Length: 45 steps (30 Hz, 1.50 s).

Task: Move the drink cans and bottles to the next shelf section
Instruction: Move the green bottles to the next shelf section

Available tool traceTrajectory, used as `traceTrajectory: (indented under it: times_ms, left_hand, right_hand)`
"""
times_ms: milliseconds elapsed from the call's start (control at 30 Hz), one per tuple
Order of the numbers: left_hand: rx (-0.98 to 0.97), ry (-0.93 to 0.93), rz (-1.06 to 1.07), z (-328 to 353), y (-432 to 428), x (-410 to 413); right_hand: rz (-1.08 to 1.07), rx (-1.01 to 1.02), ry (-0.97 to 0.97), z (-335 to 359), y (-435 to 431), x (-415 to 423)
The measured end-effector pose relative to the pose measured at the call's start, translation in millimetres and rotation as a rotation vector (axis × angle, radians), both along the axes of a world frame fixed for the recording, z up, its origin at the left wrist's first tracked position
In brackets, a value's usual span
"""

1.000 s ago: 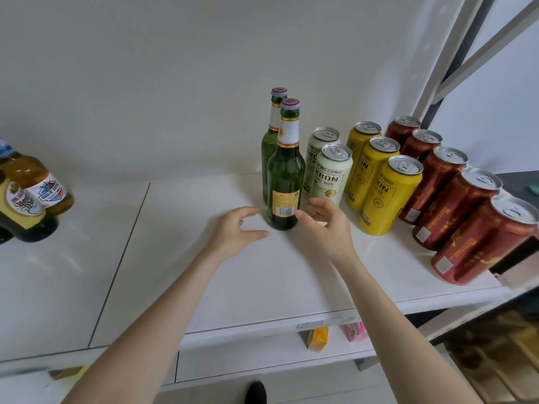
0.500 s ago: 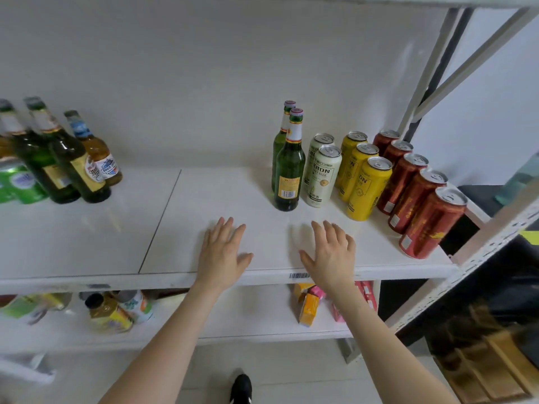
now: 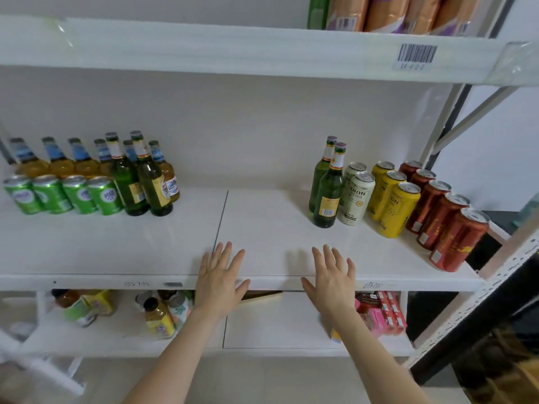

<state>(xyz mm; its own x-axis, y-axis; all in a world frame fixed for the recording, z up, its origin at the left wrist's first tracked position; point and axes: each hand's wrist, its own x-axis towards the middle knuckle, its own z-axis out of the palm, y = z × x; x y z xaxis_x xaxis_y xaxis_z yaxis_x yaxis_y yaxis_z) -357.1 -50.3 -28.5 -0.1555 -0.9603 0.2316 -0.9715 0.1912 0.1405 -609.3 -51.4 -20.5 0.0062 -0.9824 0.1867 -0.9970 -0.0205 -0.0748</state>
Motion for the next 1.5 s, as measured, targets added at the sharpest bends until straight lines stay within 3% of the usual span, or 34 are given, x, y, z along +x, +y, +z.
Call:
traceTrajectory:
  times_ms: [200,567,1067,1500]
  left_hand:
    - [0.022,-0.11,-0.008,9.6,7.7,87.7]
    - [0.047,-0.127,0.026,11.7,-4.4,210.9]
    - [0.041,-0.133,0.055,8.5,-91.2,336.2]
    - [-0.109,-0.033,-0.065,34.2,-177.1,429.3]
  right_hand:
    - [-0.009,-0.012,-0.023,-0.9,12.5,90.2]
    - [-0.048,-0.03,-0.03,-10.9,-5.7,231.9]
    - [-0.021,-0.042,-0.025,-5.2,-99.6,358.4]
    - [-0.108,-0.115,-0.156,19.2,-155.6,448.9]
